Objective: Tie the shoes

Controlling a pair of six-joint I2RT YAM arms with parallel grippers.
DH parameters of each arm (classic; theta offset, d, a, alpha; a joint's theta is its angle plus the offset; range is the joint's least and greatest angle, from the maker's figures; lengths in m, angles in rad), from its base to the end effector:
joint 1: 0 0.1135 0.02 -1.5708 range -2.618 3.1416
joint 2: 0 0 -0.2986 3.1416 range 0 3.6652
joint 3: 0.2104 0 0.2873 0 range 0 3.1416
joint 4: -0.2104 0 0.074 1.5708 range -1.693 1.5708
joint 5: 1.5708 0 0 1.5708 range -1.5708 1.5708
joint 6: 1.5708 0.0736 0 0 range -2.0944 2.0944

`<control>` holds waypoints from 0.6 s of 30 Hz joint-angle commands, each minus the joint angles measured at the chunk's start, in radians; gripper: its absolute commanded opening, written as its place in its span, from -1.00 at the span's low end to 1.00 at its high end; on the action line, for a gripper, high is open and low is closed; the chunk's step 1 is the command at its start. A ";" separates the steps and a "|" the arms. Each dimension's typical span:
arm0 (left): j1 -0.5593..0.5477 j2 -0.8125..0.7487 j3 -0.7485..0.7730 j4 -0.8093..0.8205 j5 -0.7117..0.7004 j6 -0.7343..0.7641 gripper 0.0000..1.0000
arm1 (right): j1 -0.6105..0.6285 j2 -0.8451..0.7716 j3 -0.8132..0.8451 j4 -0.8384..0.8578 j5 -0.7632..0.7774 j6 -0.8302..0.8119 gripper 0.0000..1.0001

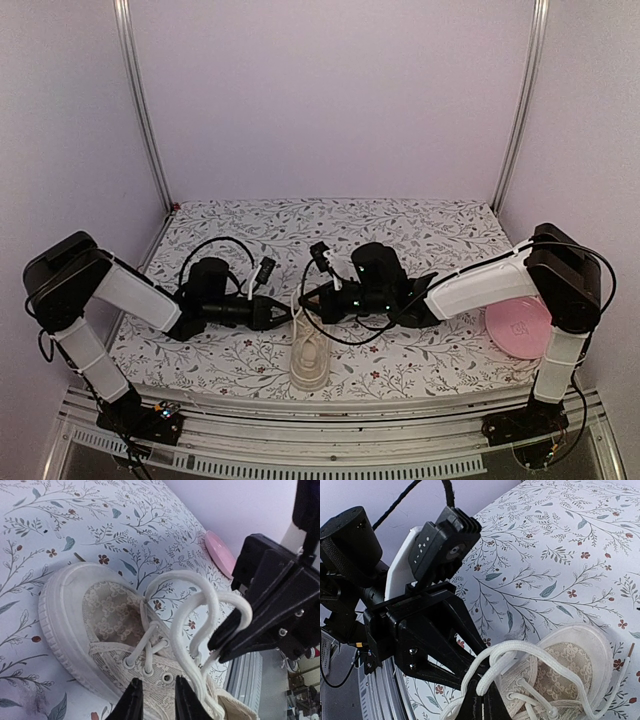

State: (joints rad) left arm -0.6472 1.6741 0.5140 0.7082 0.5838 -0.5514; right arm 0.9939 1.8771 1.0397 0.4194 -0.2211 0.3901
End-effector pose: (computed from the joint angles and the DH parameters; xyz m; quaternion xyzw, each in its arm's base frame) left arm 0.2466 -0.2372 0.1177 0.1914 0.8034 -0.4881 0.2821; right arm 0.2461 0.4077 0.1704 -0.3052 0.7777 0.4169 0.3581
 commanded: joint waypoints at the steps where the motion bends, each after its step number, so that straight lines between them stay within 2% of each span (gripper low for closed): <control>1: 0.014 -0.025 -0.026 0.091 0.026 -0.027 -0.56 | -0.005 -0.035 -0.009 0.017 -0.004 0.007 -0.96; 10: 0.016 -0.007 -0.036 0.193 0.076 -0.072 -0.54 | -0.005 -0.029 -0.010 0.016 -0.011 0.006 -0.96; 18: 0.014 0.025 -0.031 0.210 0.126 -0.075 -0.47 | -0.005 -0.033 -0.007 0.016 -0.011 0.006 -0.96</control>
State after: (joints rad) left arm -0.6437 1.6737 0.4900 0.8711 0.6636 -0.6197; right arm 0.9939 1.8771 1.0397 0.4194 -0.2222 0.3901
